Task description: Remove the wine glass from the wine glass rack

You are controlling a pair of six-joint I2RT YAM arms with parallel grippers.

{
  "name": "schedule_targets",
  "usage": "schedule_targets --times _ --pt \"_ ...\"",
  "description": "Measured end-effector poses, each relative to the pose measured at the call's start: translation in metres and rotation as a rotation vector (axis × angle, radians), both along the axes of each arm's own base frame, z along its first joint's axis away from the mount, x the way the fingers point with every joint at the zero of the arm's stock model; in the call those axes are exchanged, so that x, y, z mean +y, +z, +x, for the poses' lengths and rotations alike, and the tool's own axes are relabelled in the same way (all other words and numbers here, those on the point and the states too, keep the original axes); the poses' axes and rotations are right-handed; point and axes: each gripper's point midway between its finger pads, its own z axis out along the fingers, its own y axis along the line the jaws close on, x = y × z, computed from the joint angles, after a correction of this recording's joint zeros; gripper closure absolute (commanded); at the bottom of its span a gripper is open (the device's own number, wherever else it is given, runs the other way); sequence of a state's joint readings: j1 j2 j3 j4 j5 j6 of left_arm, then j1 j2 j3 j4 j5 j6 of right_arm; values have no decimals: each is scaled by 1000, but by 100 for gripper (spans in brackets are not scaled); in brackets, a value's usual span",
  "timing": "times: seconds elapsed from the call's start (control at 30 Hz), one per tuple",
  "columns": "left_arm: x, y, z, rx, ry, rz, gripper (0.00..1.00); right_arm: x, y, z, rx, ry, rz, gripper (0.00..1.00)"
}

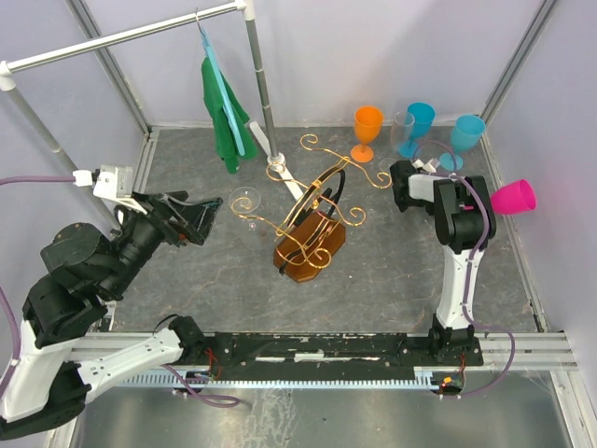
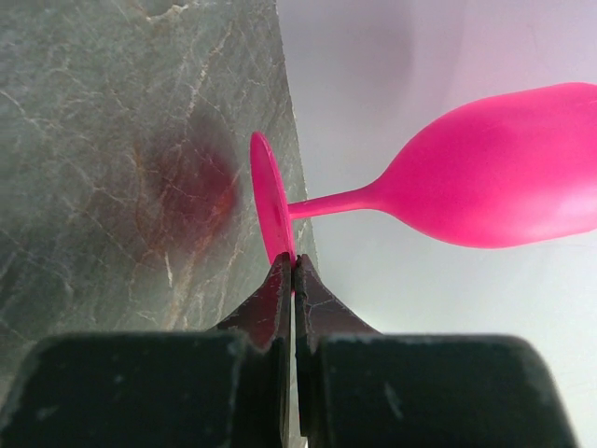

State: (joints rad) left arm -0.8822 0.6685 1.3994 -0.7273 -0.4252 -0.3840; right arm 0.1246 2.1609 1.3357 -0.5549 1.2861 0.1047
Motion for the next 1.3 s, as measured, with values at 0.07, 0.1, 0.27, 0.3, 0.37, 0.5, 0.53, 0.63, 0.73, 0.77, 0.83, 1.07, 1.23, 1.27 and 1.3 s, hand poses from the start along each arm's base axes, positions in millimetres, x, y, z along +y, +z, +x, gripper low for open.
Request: schedule_targets --times 0.07,0.1,0.27,0.3,0.37,0.5,0.53,0.63,0.73,0.77,0.83,1.07,1.23,1.27,1.3 --pt "0 0 0 0 0 1 5 -1 -5 1 18 3 -13 99" --pt "0 0 0 0 0 1 5 -1 -7 2 28 4 -18 99" --pt "0 0 0 0 3 1 4 -2 -13 3 69 9 -49 99" --pt "0 0 0 0 3 1 4 -2 -12 4 68 10 -53 100" --pt "1 0 1 1 8 1 4 -2 -10 6 60 10 -53 100" --pt "3 0 1 -1 15 -1 4 -2 -10 10 59 12 -52 92" --pt "4 0 1 -2 17 -2 4 -2 -10 9 63 12 -51 92" --pt "4 1 1 -2 18 -3 4 -1 -13 8 84 13 -45 92" --pt "4 1 1 -2 18 -3 4 0 -15 10 97 14 -26 92" --pt "4 1 1 -2 18 -3 4 1 -16 10 97 14 -18 92" --pt "4 1 1 -2 18 -3 5 2 -16 11 102 15 -1 92" --pt "4 1 1 -2 18 -3 5 8 -21 11 124 24 42 88" --pt "4 0 1 -2 18 -2 5 14 -28 12 136 28 89 80" --pt "4 0 1 -2 18 -2 5 16 -31 12 138 28 107 79" --pt "4 0 1 -2 18 -2 5 17 -34 11 142 30 126 79"
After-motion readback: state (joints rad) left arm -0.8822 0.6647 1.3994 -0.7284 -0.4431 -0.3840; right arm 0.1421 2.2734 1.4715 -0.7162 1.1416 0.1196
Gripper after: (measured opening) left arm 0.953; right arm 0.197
